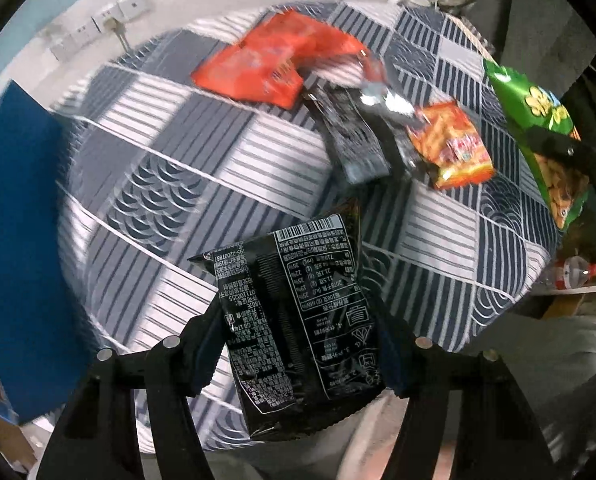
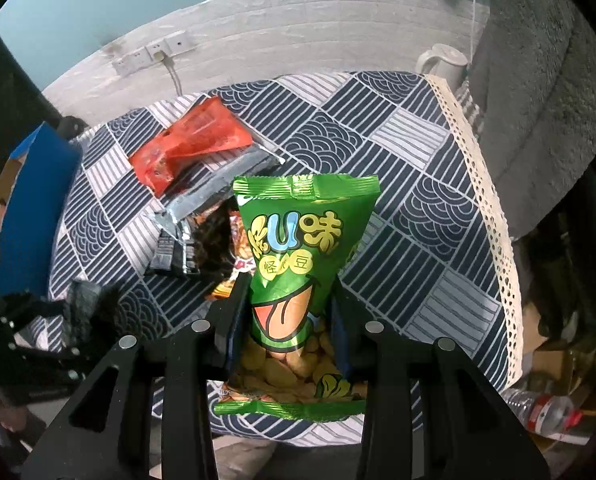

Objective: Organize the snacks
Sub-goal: 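Carry the black packet and green peanut bag over the box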

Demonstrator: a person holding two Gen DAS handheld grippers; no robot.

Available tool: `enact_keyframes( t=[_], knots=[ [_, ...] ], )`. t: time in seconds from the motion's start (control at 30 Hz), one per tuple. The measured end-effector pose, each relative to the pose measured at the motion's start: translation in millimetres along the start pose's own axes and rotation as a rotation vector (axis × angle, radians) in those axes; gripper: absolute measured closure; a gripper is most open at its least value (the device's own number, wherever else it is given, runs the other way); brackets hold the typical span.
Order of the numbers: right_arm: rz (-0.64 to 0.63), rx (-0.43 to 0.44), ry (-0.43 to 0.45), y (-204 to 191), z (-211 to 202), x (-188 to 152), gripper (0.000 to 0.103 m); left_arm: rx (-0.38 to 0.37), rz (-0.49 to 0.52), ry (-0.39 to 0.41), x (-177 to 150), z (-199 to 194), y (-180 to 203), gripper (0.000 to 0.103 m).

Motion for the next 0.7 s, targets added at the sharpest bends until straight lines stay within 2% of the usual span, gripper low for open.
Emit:
enact_keyframes(
  t=[0.27,0.53,0.7],
  knots=[
    [-0.022,0.004,0.012,-13,-7,6,0.068,0.087,0.028,0.121,23,-32,-42,0.036],
    [-0.057,0.02,0.032,-37,-15,16,0.068,0.184,0.098,0.249,36,-67,-61,0.036],
    [-0.081,0.042,0.048,-55,-21,24,0.068,0.196,0.111,0.292,39,-86,-72,0.036]
  ],
)
Point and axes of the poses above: each gripper's, at about its wrist camera, not at the fingertips, and z roughly the way its jaws point, y to its right, x to its top, the point moved 5 cm from there along z, roughly the way its jaws point, and after that the axes turned 2 degrees about -z, right-handed, at the moved point
